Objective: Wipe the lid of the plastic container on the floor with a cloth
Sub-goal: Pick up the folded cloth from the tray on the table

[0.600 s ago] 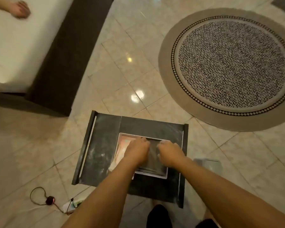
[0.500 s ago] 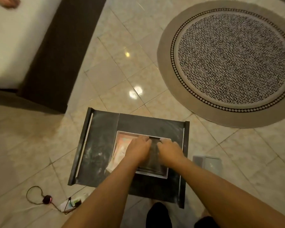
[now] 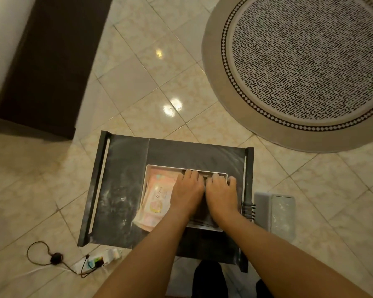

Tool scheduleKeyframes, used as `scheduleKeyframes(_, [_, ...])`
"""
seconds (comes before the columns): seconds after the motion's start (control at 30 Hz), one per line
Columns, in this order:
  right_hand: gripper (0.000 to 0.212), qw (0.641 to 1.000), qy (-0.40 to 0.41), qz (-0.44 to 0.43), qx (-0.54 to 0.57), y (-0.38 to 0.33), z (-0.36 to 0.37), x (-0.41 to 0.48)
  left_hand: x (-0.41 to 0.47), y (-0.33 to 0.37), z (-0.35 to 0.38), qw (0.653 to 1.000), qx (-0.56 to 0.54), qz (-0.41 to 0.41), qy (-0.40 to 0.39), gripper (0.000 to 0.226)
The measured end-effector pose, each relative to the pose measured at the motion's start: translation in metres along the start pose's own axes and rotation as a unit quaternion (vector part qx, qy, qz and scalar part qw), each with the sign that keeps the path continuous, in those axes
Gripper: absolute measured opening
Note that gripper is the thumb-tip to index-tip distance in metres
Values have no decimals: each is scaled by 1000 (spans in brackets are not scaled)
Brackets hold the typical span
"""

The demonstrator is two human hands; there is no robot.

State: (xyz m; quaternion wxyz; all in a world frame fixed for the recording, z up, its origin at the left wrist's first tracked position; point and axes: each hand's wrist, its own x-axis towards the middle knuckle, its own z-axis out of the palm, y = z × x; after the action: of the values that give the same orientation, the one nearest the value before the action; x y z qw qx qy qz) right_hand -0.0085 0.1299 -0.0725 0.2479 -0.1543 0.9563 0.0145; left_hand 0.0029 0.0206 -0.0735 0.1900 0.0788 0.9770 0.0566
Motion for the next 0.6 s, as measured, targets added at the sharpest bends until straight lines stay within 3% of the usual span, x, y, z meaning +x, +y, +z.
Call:
scheduleKeyframes(0.3, [17, 998, -15, -5, 67, 2, -15, -7, -3, 4, -6, 998, -55, -4, 17, 13])
scheduleKeyframes(0.5, [18, 976, -34, -16, 214, 12, -69, -26, -14, -6, -53, 998, -55, 33, 7, 36])
scheduleKeyframes(0.6, [24, 963, -35, -13, 265, 25, -102, -37, -23, -9, -95, 995, -97, 22, 17, 15])
